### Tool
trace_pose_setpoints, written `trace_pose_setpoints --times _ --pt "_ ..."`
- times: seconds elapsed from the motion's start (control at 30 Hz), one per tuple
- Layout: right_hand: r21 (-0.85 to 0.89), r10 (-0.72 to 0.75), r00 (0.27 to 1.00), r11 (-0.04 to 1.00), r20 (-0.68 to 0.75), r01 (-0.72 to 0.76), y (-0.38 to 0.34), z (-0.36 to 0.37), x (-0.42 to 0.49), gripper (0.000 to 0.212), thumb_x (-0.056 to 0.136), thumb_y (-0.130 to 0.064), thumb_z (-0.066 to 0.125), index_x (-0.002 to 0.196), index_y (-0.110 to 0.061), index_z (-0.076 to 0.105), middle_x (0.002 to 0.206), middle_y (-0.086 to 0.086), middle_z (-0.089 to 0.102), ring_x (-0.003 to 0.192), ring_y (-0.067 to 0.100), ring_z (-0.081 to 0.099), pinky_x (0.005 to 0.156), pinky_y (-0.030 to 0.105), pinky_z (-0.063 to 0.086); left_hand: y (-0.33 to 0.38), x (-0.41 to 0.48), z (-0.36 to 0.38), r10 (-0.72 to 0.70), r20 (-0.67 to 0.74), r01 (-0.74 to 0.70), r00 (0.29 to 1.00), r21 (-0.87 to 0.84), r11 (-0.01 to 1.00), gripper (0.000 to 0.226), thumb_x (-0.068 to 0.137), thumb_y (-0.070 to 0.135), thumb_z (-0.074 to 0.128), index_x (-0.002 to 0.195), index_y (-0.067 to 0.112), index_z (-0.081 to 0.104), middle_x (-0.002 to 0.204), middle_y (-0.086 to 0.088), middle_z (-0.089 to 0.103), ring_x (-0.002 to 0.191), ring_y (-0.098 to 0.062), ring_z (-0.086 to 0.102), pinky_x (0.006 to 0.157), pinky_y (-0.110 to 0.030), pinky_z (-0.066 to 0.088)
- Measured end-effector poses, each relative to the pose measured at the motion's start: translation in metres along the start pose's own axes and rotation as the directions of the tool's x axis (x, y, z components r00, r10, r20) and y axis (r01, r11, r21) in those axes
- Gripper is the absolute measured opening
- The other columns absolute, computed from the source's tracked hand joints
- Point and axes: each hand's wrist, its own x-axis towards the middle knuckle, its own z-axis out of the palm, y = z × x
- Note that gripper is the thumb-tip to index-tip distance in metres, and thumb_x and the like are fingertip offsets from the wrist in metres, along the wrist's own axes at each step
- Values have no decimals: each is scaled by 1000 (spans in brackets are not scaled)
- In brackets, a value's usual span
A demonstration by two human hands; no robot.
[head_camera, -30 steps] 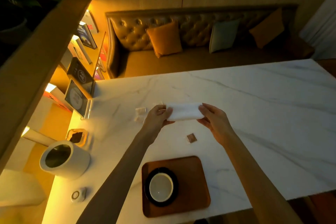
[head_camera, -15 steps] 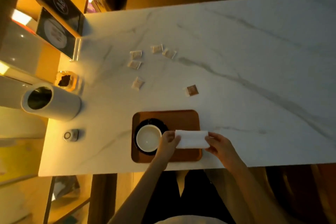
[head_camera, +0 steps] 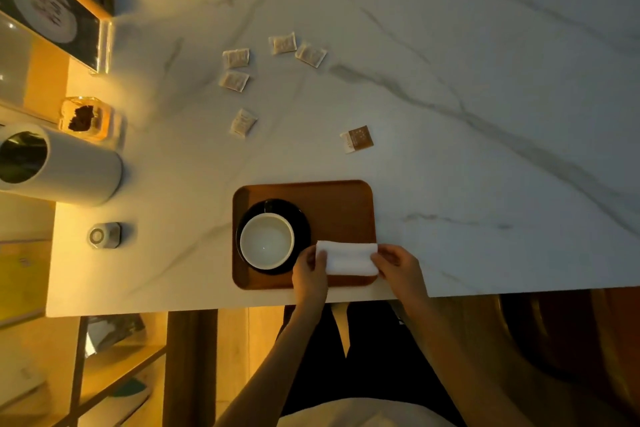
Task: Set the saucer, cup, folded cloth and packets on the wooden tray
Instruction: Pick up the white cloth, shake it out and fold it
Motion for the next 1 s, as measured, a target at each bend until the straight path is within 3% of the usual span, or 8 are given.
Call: trace_pose_setpoints --times 0.1,0.27,0.6,0.73,0.8,0.87,0.93,1.0 --pt "-96 -45 996 995 -74 38 -1 12 0 29 88 -30 66 114 -19 63 110 1 68 94 13 61 81 23 50 -1 -1 2 -23 -59 21 998 -31 999 38 96 38 56 129 19 57 110 9 57 100 -10 54 86 -27 43" --pt "-186 -109 984 979 -141 81 0 22 -3 32 90 -32 64 118 -19 60 116 2 66 97 12 56 85 25 47 0 -11 7 -22 -155 17 988 -33 999 36 96 35 57 128 18 57 108 12 54 101 -6 52 87 -25 44" --pt "-257 -101 983 964 -151 59 6 21 -6 43 89 -40 62 126 -22 50 123 2 61 106 19 57 89 29 46 -3 -22 -2 20 -142 -31 990 -78 996 18 97 32 56 109 25 44 106 6 55 102 -16 57 84 -28 45" --pt "-436 -369 925 850 -91 296 16 12 -12 26 92 -35 58 113 -21 55 114 2 61 102 19 59 88 25 47 -9 -37 -6 182 -192 -153 964 160 975 22 98 27 55 117 20 47 114 3 49 106 -15 51 82 -24 41" --pt "-564 -507 860 695 56 446 19 7 -11 21 93 -30 58 109 -17 60 118 4 61 108 20 57 94 23 41 -16 -46 -9 465 -133 -367 875 443 818 25 95 20 59 118 16 53 118 -3 52 107 -17 51 83 -26 43" --pt "-643 -588 795 553 150 530 21 4 -10 21 92 -28 60 108 -15 63 122 5 62 112 23 57 97 23 39 -24 -49 -9 661 61 -545 748 626 558 32 89 13 66 119 13 56 124 -9 57 115 -25 56 92 -35 50" --pt "-698 -645 748 463 157 547 25 3 -15 28 92 -33 57 110 -14 64 123 6 63 113 23 59 98 27 42 -31 -48 -8 681 228 -617 696 675 404 48 79 10 73 123 13 54 131 -13 58 124 -31 55 98 -46 51" --pt "-732 -687 708 397 162 553 33 4 -27 36 94 -39 52 119 -15 60 128 6 62 119 23 57 101 31 42 -41 -47 -8 619 340 -631 708 697 340 60 76 16 75 130 14 49 140 -14 53 133 -35 48 103 -53 47"
